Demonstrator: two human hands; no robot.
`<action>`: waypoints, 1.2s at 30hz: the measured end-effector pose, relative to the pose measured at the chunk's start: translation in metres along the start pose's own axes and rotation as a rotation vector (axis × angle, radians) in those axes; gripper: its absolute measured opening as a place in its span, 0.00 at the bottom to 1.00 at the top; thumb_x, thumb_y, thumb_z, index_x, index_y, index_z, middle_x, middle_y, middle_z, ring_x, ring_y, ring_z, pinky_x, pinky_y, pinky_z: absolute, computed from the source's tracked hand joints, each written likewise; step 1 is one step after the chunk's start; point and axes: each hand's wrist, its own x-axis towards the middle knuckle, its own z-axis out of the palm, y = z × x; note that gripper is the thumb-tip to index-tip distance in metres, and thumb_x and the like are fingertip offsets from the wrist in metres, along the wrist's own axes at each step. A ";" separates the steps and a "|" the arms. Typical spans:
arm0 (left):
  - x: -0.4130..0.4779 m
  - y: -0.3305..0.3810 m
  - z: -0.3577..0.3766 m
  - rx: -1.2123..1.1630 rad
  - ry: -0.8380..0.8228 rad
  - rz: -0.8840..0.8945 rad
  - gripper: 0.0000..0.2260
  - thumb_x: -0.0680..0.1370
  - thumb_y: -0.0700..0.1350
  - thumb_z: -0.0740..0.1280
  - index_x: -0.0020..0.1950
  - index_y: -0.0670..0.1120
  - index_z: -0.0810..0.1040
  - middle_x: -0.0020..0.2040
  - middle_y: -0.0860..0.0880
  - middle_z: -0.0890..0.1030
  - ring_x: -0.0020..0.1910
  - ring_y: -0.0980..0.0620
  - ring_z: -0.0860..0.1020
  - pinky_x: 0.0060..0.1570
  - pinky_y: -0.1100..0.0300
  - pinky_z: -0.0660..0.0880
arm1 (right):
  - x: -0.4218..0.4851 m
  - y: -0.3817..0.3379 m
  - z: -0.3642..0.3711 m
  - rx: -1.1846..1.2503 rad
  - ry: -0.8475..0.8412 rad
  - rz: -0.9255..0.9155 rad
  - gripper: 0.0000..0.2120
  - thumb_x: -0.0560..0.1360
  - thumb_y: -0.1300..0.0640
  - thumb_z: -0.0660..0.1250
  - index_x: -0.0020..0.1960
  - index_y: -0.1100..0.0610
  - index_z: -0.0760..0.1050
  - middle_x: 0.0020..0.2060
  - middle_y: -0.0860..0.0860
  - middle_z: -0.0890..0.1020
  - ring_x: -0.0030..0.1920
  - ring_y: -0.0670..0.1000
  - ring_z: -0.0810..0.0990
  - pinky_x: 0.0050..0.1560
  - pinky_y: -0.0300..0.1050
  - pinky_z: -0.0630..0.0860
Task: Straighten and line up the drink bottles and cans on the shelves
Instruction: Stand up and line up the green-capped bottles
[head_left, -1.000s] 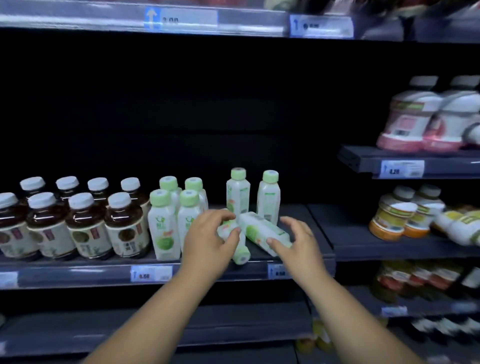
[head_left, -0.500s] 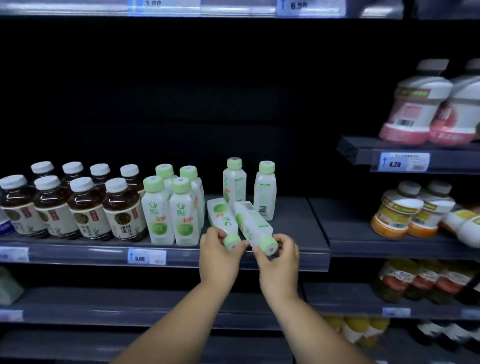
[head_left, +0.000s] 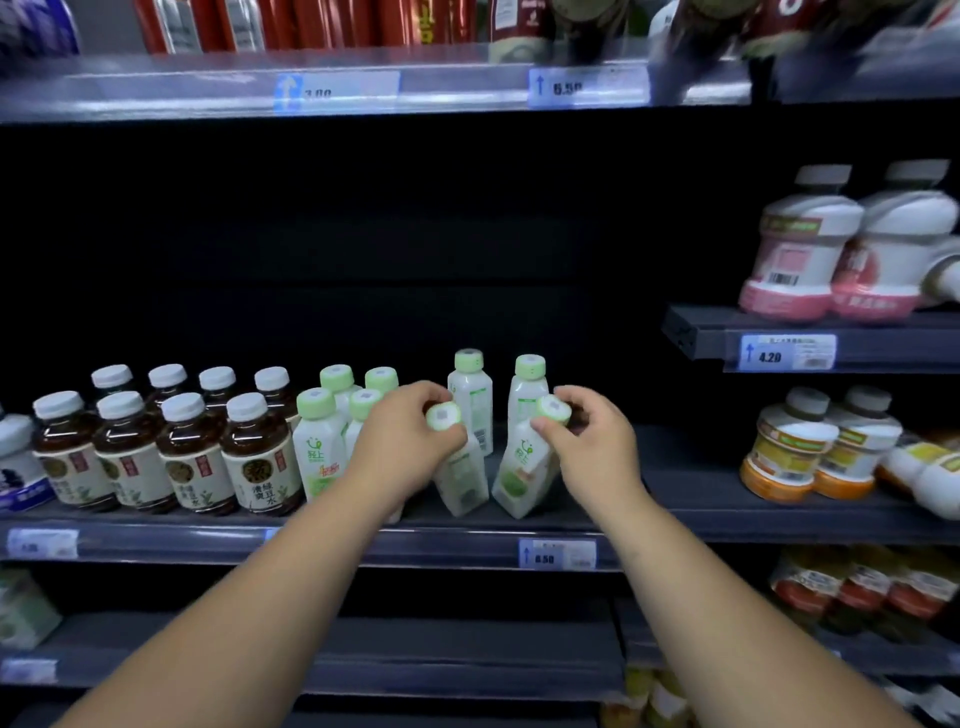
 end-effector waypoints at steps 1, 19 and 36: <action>0.011 0.002 -0.005 0.052 -0.082 0.032 0.14 0.72 0.45 0.72 0.56 0.54 0.79 0.51 0.58 0.80 0.47 0.58 0.78 0.41 0.66 0.70 | 0.010 -0.003 -0.003 -0.039 -0.063 0.007 0.18 0.71 0.54 0.76 0.60 0.48 0.79 0.55 0.43 0.81 0.55 0.46 0.80 0.59 0.49 0.78; 0.094 0.001 -0.038 0.197 -0.695 0.223 0.17 0.74 0.40 0.75 0.61 0.52 0.80 0.56 0.58 0.80 0.55 0.64 0.76 0.53 0.72 0.71 | 0.045 -0.030 0.005 -0.069 -0.480 0.104 0.08 0.76 0.60 0.72 0.51 0.49 0.78 0.55 0.47 0.80 0.51 0.50 0.82 0.45 0.46 0.81; 0.121 -0.022 -0.060 0.181 -0.672 0.303 0.15 0.71 0.48 0.77 0.57 0.55 0.81 0.53 0.58 0.82 0.54 0.62 0.79 0.57 0.62 0.76 | 0.060 -0.048 0.031 -0.023 -0.622 0.133 0.08 0.74 0.56 0.75 0.54 0.51 0.83 0.49 0.47 0.84 0.47 0.44 0.81 0.46 0.43 0.75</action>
